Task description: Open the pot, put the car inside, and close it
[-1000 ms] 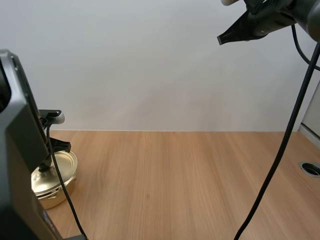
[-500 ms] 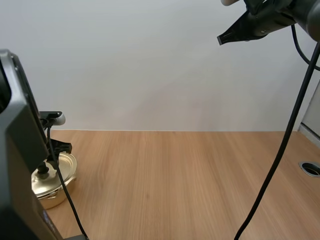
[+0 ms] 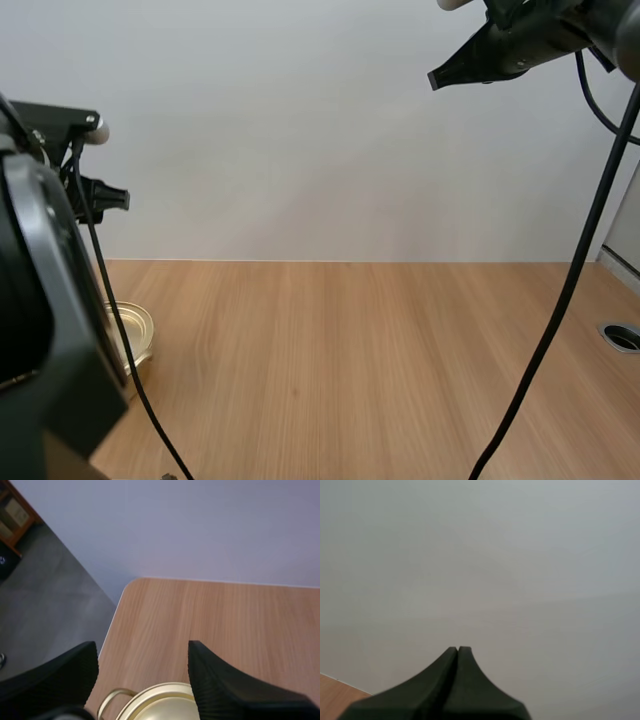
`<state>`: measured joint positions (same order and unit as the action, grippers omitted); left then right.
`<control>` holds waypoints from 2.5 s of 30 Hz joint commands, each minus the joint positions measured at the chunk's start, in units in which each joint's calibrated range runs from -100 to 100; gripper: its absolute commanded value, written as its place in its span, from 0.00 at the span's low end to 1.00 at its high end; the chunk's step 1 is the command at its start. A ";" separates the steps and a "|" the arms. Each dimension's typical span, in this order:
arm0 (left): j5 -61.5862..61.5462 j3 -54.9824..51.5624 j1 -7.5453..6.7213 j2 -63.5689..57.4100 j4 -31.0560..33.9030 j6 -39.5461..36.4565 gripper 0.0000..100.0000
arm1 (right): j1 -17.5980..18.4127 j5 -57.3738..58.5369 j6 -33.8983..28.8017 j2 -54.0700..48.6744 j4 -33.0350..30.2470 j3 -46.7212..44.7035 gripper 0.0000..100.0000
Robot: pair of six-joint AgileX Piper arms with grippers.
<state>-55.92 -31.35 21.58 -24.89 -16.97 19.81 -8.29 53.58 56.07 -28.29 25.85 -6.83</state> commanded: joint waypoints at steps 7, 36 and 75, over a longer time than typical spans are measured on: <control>-1.64 0.03 -8.14 -15.35 -41.51 15.86 0.87 | -0.03 -0.06 3.37 1.07 2.97 -0.06 0.00; -14.55 -19.41 -9.40 -54.79 -28.16 2.72 0.87 | -0.03 -8.09 20.66 -3.41 22.37 -18.85 0.00; 22.14 -60.54 -22.30 -68.08 23.32 -36.34 0.87 | 0.20 -11.35 31.18 -45.31 41.16 -67.17 0.00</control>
<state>-32.21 -91.22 -0.72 -92.33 6.62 -15.49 -8.07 42.29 92.56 -73.54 75.46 -73.97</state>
